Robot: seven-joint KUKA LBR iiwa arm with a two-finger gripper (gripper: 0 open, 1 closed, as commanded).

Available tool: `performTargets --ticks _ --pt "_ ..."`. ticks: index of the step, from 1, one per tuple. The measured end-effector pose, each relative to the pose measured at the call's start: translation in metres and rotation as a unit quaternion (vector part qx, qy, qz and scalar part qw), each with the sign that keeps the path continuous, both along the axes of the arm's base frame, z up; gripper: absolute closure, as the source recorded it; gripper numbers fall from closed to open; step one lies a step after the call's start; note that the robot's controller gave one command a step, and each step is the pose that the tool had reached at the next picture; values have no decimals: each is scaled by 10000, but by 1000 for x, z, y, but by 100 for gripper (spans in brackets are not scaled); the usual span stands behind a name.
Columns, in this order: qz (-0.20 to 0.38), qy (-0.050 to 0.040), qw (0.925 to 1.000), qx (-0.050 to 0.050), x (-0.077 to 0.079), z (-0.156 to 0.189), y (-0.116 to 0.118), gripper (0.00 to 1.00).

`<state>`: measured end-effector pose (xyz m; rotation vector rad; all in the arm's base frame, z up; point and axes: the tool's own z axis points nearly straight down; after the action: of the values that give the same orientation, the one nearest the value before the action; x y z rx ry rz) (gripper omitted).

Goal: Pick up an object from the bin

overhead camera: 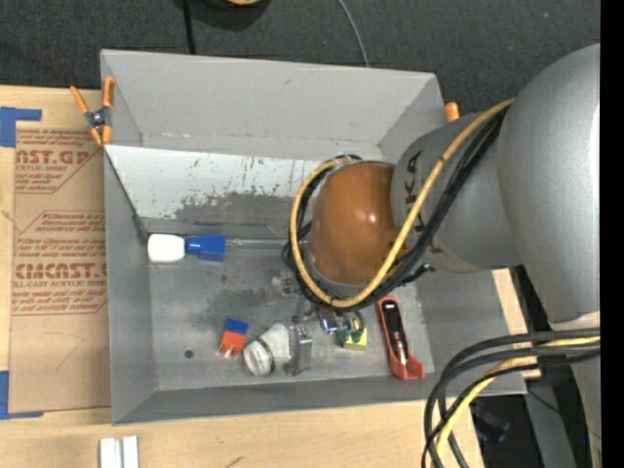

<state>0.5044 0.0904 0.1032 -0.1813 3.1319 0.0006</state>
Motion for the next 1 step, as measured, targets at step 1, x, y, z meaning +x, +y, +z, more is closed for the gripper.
performTargets --ticks 1 --pt "662 1 9978 6 -17 -20 9 0"
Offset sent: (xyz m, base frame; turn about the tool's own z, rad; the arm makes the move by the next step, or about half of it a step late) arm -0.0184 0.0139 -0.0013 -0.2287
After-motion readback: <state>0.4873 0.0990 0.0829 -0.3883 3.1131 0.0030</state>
